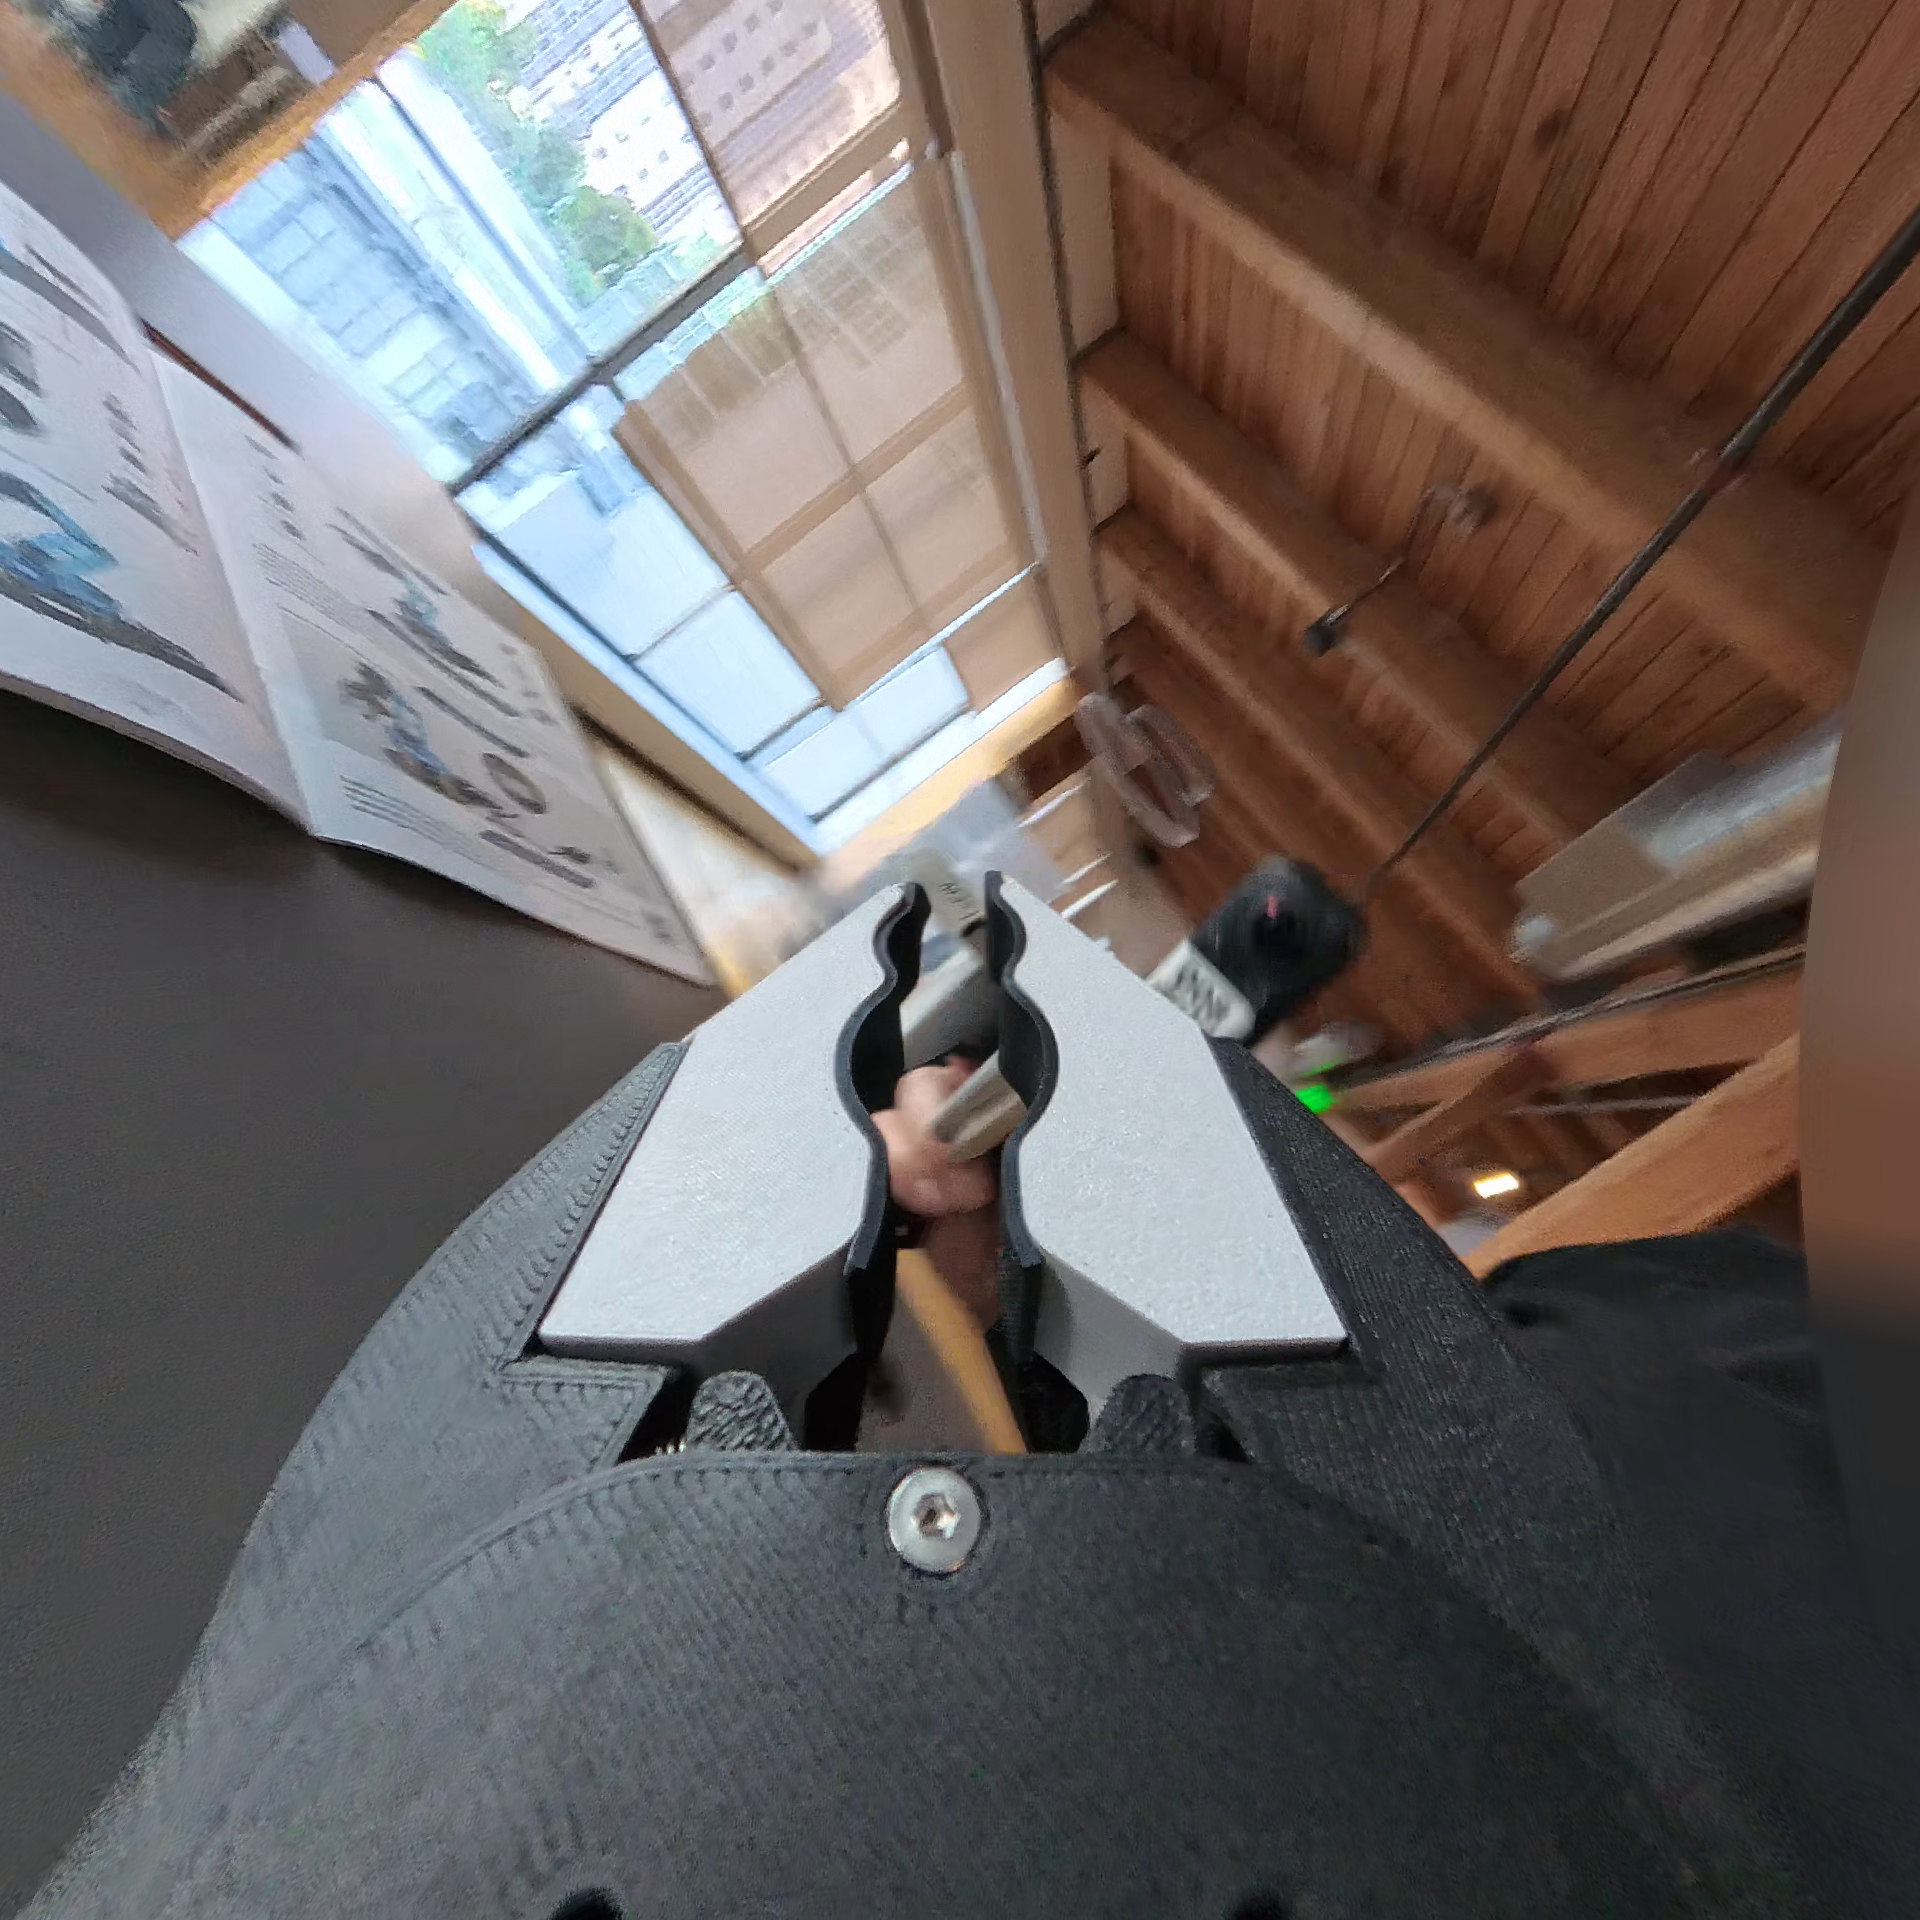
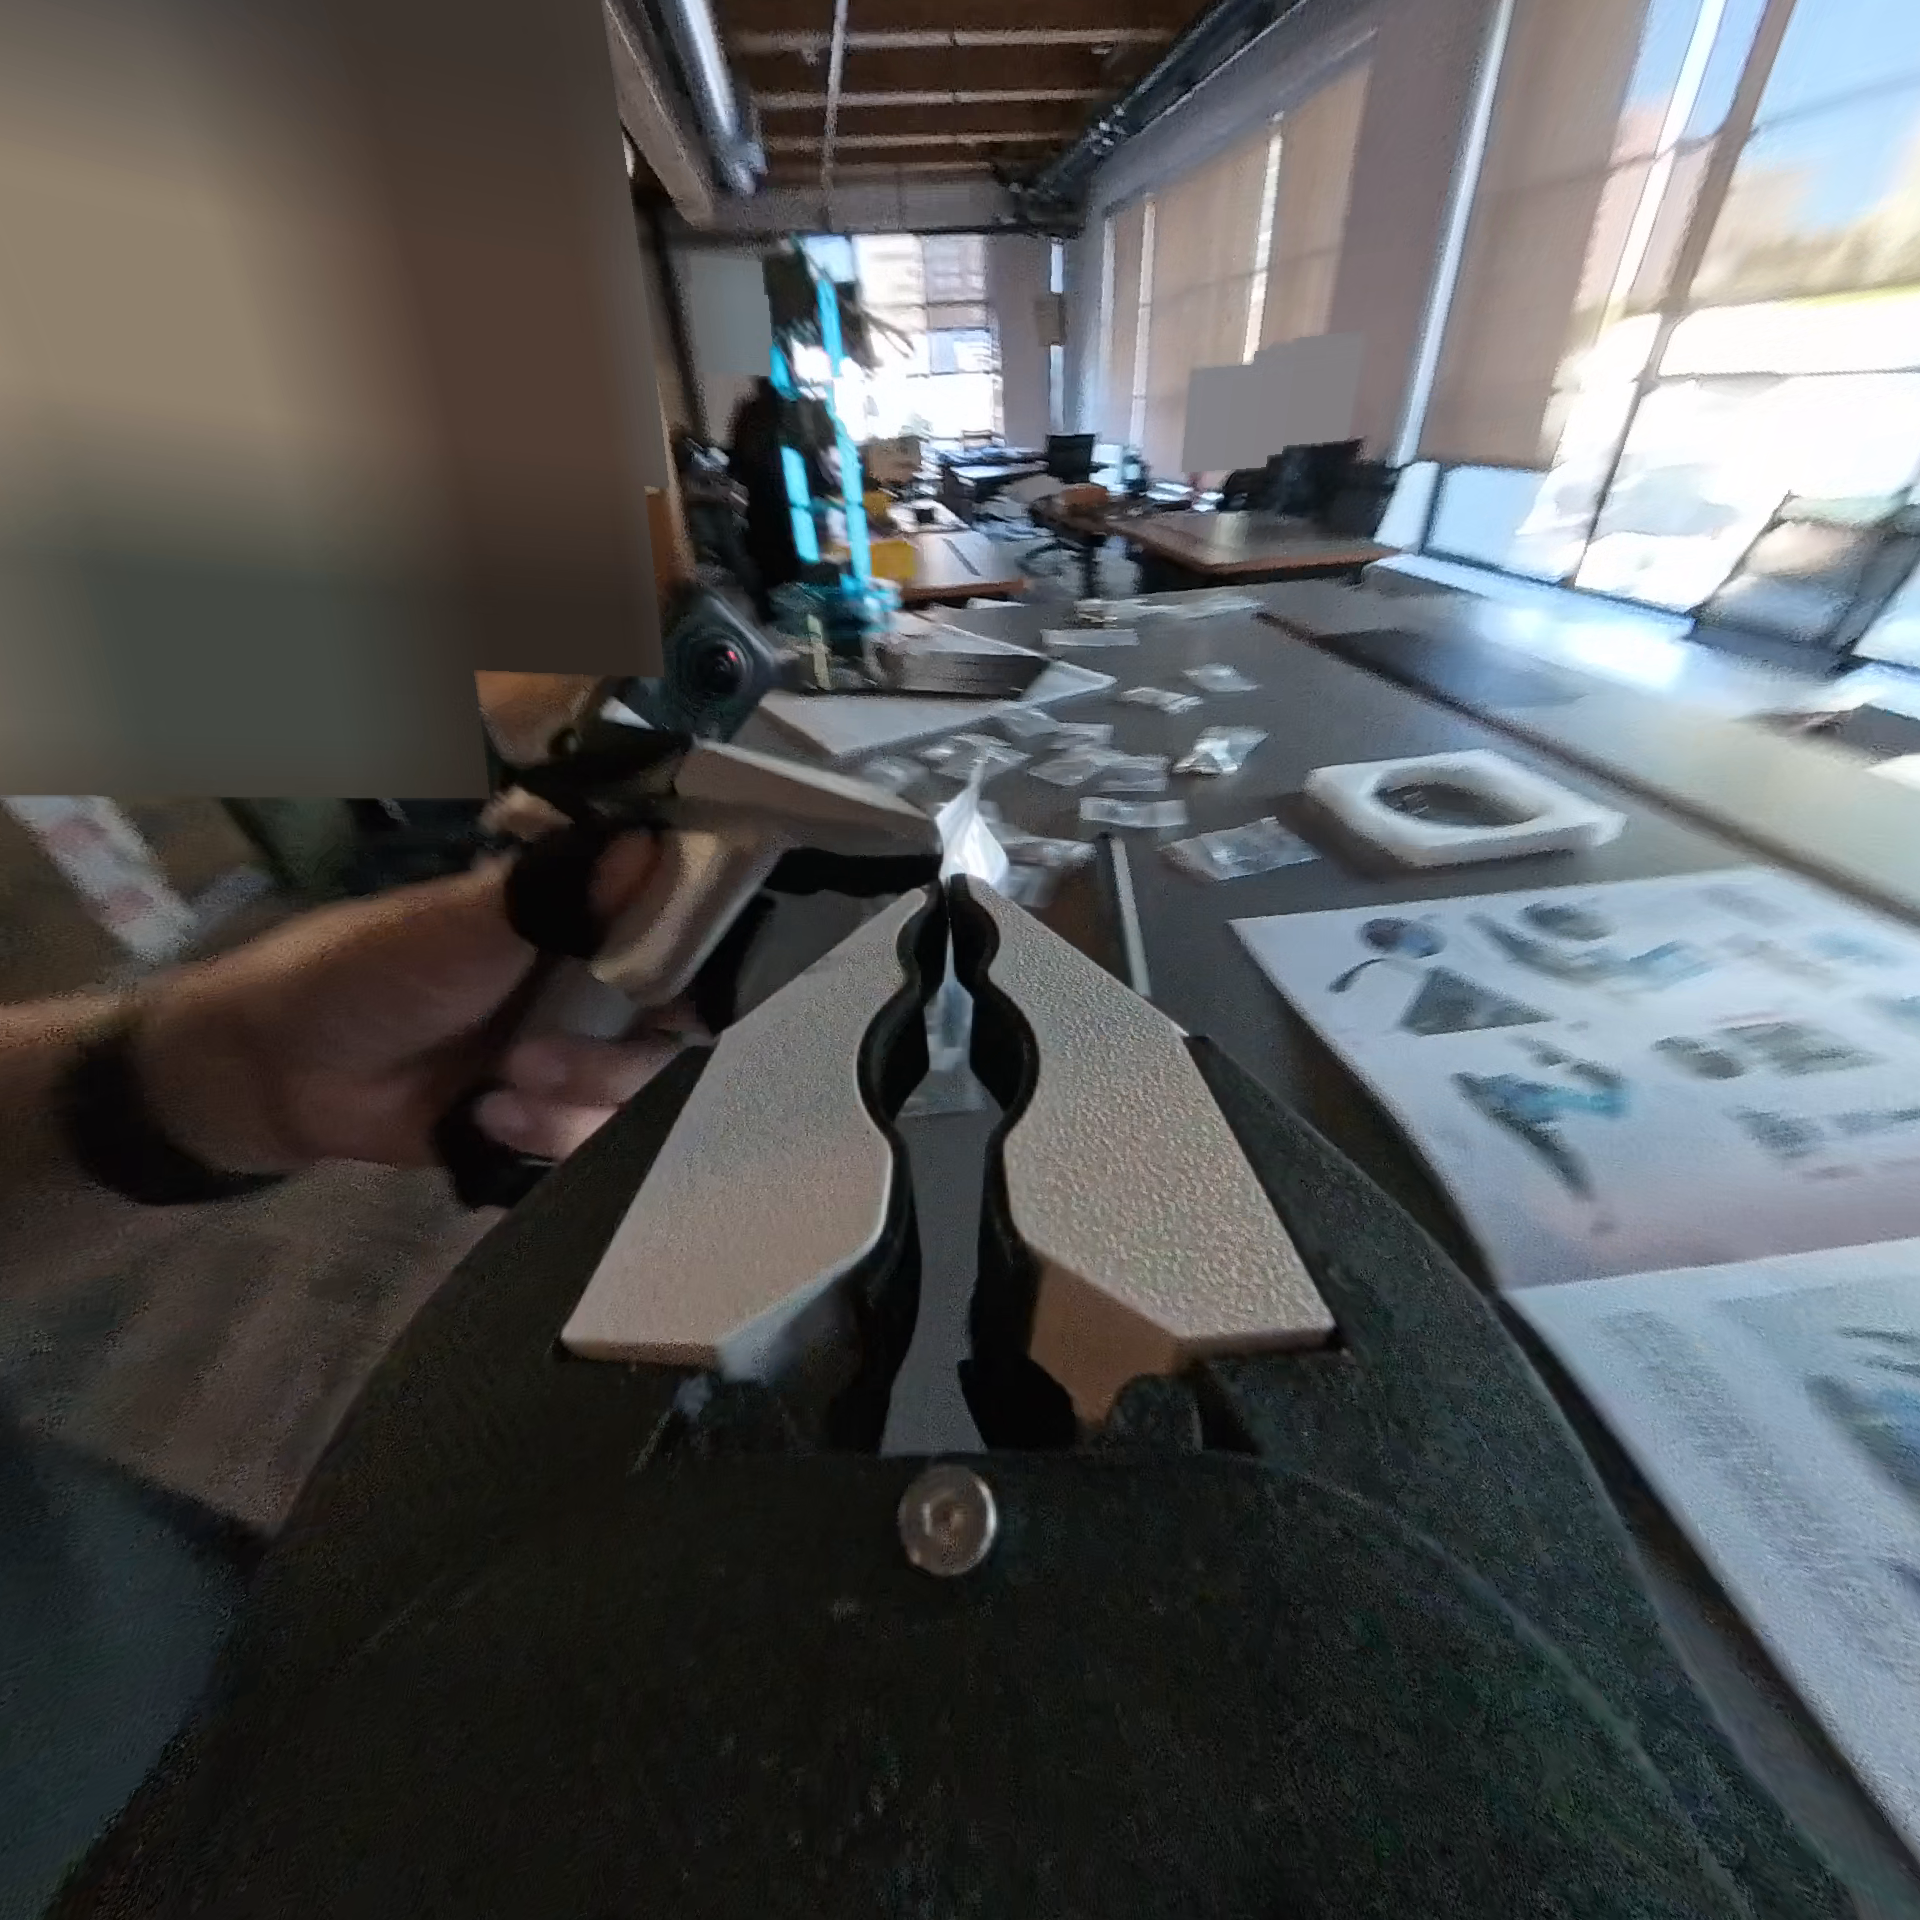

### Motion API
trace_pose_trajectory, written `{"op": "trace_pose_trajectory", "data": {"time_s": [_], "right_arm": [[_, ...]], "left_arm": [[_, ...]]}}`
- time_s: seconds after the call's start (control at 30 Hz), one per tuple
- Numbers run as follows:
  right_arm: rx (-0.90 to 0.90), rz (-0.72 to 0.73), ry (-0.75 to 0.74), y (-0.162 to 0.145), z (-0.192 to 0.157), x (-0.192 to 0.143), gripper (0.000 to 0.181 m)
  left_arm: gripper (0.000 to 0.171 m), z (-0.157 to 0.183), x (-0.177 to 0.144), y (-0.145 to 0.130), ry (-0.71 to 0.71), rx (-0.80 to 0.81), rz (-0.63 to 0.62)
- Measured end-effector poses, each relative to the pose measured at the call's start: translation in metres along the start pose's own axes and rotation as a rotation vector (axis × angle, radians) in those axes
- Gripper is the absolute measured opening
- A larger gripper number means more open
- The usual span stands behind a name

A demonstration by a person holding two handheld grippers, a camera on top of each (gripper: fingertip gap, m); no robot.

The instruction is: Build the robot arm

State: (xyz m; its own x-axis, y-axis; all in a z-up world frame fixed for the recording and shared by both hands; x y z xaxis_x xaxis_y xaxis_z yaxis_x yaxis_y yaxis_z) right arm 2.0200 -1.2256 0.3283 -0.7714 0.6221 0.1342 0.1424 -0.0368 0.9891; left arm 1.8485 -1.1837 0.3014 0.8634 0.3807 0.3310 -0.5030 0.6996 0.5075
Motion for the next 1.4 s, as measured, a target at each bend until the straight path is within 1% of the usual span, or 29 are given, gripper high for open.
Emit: {"op": "trace_pose_trajectory", "data": {"time_s": [0.07, 0.17, 0.27, 0.33, 0.4, 0.47, 0.5, 0.67, 0.7, 0.83, 0.9, 1.0, 1.07, 1.13, 1.2, 1.23, 1.3, 1.4], "right_arm": [[0.166, 0.044, 0.043, 0.003, 0.010, -0.004, 0.000], [0.321, 0.068, 0.102, 0.008, 0.022, -0.009, 0.000], [0.402, 0.051, 0.230, 0.009, 0.021, -0.010, 0.000], [0.431, 0.030, 0.275, 0.008, 0.020, -0.010, 0.000], [0.437, 0.016, 0.296, 0.007, 0.018, -0.010, 0.000], [0.457, 0.025, 0.312, 0.006, 0.017, -0.010, 0.000], [0.465, 0.025, 0.315, 0.005, 0.017, -0.010, 0.000], [0.495, 0.026, 0.321, 0.003, 0.016, -0.013, 0.000], [0.505, 0.029, 0.322, 0.002, 0.016, -0.013, 0.000], [0.539, 0.005, 0.341, 0.000, 0.020, -0.015, 0.000], [0.512, -0.018, 0.330, 0.002, 0.027, -0.018, 0.012], [0.418, -0.128, 0.311, 0.007, 0.041, -0.022, 0.026], [0.355, -0.230, 0.341, 0.006, 0.045, -0.021, 0.027], [0.329, -0.352, 0.422, -0.001, 0.042, -0.018, 0.022], [0.281, -0.434, 0.440, -0.008, 0.039, -0.016, 0.017], [0.269, -0.456, 0.449, -0.011, 0.038, -0.016, 0.012], [0.297, -0.443, 0.461, -0.012, 0.037, -0.016, 0.008], [0.313, -0.463, 0.447, -0.017, 0.039, -0.017, 0.003]], "left_arm": [[0.009, 0.003, -0.003, 0.005, 0.041, 0.113, -0.016], [0.019, 0.013, -0.007, 0.014, 0.053, 0.279, -0.032], [0.029, 0.028, -0.003, 0.017, -0.026, 0.400, -0.069], [0.027, 0.034, 0.001, 0.018, -0.093, 0.439, -0.122], [0.016, 0.038, 0.004, 0.019, -0.161, 0.448, -0.181], [0.003, 0.038, 0.005, 0.020, -0.172, 0.443, -0.222], [0.000, 0.037, 0.005, 0.021, -0.170, 0.433, -0.230], [0.000, 0.032, 0.004, 0.019, -0.171, 0.372, -0.250], [0.002, 0.031, 0.005, 0.019, -0.164, 0.367, -0.259], [0.000, 0.027, 0.006, 0.016, -0.162, 0.345, -0.304], [0.000, 0.024, 0.007, 0.013, -0.138, 0.357, -0.363], [0.000, 0.019, 0.008, 0.006, -0.096, 0.419, -0.471], [0.000, 0.015, 0.010, -0.001, -0.078, 0.458, -0.538], [0.000, 0.011, 0.012, -0.007, -0.058, 0.482, -0.584], [0.000, 0.008, 0.014, -0.011, -0.054, 0.479, -0.616], [0.000, 0.007, 0.014, -0.012, -0.052, 0.477, -0.625], [0.000, 0.005, 0.014, -0.014, -0.043, 0.481, -0.646], [0.000, 0.004, 0.014, -0.016, -0.037, 0.483, -0.650]]}}
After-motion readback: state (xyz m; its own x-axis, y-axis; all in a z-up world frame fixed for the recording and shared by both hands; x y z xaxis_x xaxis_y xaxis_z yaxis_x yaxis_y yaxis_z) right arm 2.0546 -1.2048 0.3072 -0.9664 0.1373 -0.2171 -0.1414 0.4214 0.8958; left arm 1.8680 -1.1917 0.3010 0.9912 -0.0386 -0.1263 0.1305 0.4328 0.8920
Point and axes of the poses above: each gripper's, where its closed fingertips meet, x out along the fingers, y out of its top, z = x × y across the jaws, the point moved 10 cm from there along -x, back along the fingers, and after that the axes turned 9 degrees about z, right-handed, at the moved point
